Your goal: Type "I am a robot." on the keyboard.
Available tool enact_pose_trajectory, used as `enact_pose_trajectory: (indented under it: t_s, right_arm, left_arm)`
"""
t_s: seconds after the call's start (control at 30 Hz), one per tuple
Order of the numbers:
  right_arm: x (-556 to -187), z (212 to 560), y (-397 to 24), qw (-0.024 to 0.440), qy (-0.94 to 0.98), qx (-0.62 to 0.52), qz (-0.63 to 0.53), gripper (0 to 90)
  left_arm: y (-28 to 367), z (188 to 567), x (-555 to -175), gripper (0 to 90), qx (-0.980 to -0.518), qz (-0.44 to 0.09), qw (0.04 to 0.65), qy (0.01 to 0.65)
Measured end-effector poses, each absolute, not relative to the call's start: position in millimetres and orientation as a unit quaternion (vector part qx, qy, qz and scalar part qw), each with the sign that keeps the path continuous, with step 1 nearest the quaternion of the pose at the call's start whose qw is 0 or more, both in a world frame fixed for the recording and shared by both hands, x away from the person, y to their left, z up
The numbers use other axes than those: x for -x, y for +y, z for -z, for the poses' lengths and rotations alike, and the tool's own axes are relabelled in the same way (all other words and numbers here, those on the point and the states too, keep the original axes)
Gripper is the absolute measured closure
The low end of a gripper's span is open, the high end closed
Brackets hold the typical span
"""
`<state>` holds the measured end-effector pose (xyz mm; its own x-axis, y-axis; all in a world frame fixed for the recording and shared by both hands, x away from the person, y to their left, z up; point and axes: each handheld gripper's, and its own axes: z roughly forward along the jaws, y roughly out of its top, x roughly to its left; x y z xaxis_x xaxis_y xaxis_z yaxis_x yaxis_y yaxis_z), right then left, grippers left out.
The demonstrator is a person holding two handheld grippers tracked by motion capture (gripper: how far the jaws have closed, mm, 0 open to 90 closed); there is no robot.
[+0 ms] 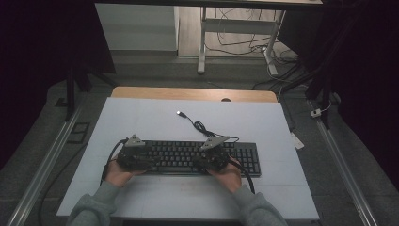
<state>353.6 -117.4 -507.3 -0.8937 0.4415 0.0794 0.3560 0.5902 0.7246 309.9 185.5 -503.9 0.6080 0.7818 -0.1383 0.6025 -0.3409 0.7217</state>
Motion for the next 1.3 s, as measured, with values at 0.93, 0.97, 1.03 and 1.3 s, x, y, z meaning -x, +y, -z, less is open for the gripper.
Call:
enact_pose_trajectory:
  t_s: [0.93, 0.97, 1.03, 1.3]
  right_arm:
    - [-354.0, 502.0, -141.4, 0.09, 0.868, -0.241, -0.424, 80.3]
    - [-353.9, 501.8, -143.9, 0.096, 0.867, -0.245, -0.422, 75.5]
    - [-353.1, 501.5, -148.5, 0.112, 0.865, -0.253, -0.419, 68.0]
    - [-350.3, 501.5, -175.3, 0.136, 0.853, -0.271, -0.426, 51.8]
  left_arm:
    - [184.9, 503.8, -309.1, 33.9, -0.811, -0.12, 0.382, 0.426]
    - [184.9, 503.8, -309.1, 33.9, -0.811, -0.12, 0.382, 0.426]
    - [185.0, 503.9, -309.2, 33.9, -0.812, -0.12, 0.382, 0.426]
    - [183.4, 505.2, -306.9, 33.4, -0.814, -0.119, 0.378, 0.425]
